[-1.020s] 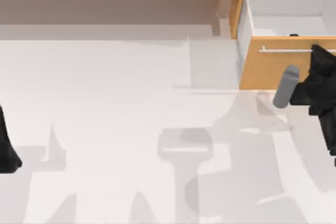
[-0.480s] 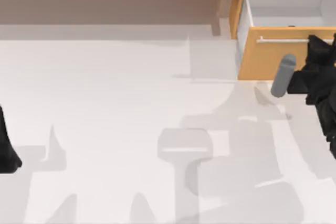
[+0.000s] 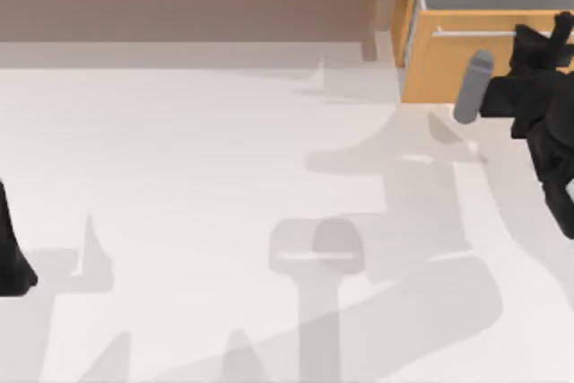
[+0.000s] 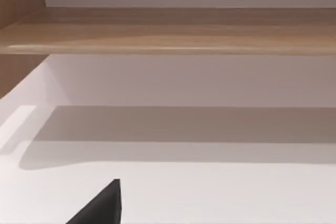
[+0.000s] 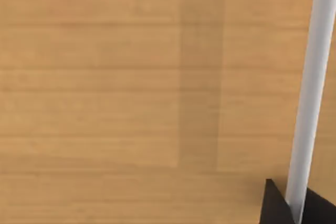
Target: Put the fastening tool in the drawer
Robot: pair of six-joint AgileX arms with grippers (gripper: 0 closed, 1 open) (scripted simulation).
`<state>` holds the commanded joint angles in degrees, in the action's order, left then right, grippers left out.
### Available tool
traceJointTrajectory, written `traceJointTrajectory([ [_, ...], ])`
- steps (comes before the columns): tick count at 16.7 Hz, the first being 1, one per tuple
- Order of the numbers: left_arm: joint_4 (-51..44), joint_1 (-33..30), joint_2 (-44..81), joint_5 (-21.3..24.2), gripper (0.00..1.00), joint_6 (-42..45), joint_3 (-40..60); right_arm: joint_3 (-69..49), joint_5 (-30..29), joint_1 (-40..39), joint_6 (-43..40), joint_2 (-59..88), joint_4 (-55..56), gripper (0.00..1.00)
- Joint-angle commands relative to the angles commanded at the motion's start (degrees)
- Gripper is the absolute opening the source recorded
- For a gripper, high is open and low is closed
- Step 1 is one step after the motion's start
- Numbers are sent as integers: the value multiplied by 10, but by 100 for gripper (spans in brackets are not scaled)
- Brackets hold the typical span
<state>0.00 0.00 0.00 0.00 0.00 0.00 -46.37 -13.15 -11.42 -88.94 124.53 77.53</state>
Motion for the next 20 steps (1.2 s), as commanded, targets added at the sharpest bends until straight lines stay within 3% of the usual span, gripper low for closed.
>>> traceJointTrajectory([
  [6,0,0,0,0,100,0,0,-11,0,1,1,4,-8,0],
  [14,0,0,0,0,100,0,0,-152,16,17,0,66,-86,0],
  [19,0,0,0,0,100,0,0,-169,19,19,1,73,-96,0],
  [20,0,0,0,0,100,0,0,-169,19,19,1,73,-96,8],
])
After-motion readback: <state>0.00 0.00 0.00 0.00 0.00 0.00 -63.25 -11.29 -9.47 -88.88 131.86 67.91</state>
